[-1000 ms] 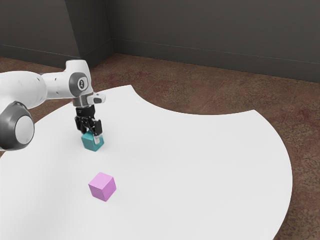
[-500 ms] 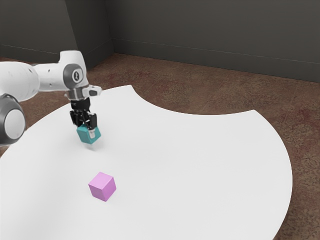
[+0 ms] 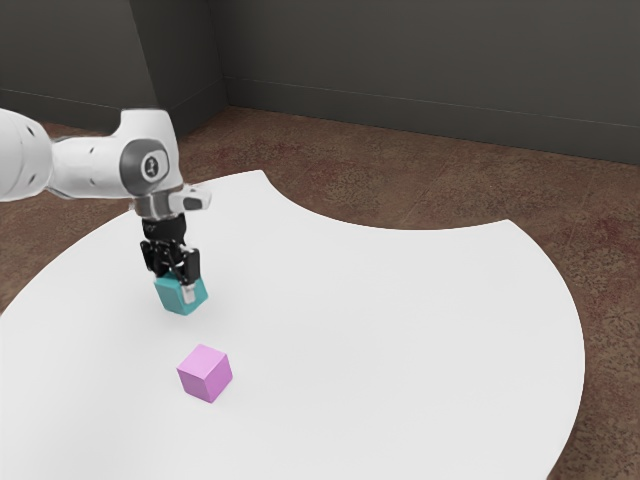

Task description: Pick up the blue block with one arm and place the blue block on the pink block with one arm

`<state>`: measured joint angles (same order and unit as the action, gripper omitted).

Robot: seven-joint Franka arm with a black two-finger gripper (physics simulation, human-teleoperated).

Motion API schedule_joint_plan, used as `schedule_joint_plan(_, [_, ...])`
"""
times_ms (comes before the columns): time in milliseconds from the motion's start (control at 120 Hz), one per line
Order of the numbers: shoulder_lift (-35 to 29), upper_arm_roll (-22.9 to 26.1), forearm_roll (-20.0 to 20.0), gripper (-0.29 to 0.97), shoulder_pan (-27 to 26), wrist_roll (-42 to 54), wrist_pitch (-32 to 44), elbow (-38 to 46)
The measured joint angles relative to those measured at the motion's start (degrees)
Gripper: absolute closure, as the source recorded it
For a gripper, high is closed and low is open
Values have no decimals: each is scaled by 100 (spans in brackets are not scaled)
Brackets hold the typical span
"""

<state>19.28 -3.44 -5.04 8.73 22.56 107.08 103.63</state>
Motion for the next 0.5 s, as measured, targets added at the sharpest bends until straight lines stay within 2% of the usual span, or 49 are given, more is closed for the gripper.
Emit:
schedule_joint_plan(258, [-1022,-6,8,31,-439,-340,443,1259])
schedule_joint_plan(500, [-1373,-22,4,31,-726,-678,1204,2126])
